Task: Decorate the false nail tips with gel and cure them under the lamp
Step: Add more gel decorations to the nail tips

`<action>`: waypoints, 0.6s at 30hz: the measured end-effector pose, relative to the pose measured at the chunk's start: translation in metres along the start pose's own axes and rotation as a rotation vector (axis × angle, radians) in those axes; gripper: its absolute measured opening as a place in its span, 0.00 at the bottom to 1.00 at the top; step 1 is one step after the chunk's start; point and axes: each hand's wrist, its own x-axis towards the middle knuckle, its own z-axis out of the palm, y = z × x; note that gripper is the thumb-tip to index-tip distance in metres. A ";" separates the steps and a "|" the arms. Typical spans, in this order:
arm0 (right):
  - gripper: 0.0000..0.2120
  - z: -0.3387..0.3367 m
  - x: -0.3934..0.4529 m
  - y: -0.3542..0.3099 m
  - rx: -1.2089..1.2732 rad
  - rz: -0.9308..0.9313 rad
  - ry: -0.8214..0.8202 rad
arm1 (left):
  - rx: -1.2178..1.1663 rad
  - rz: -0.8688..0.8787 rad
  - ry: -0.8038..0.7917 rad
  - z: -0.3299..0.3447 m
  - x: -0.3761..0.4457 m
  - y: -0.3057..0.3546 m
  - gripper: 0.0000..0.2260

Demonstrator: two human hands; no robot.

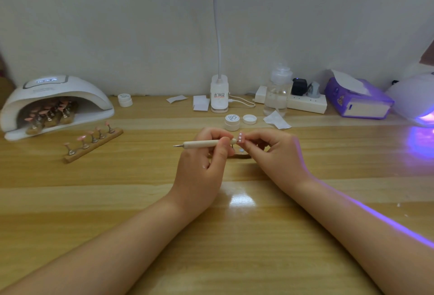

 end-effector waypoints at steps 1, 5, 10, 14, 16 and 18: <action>0.04 0.000 0.000 0.000 0.003 0.001 0.004 | -0.003 -0.002 0.000 0.000 0.000 0.000 0.05; 0.04 0.001 0.000 0.001 0.007 0.000 0.016 | -0.020 -0.011 -0.006 0.000 0.000 0.000 0.05; 0.04 0.001 0.001 0.001 0.013 -0.004 0.020 | -0.011 -0.001 0.004 0.000 -0.001 0.000 0.06; 0.04 0.001 0.000 0.001 0.006 -0.008 0.020 | -0.012 -0.004 0.000 0.000 -0.001 0.000 0.05; 0.04 0.001 0.000 0.001 0.006 -0.004 0.020 | -0.013 -0.015 -0.005 0.000 -0.001 0.000 0.05; 0.04 0.001 0.000 0.001 0.006 -0.005 0.017 | -0.015 -0.026 -0.007 0.000 -0.001 0.000 0.05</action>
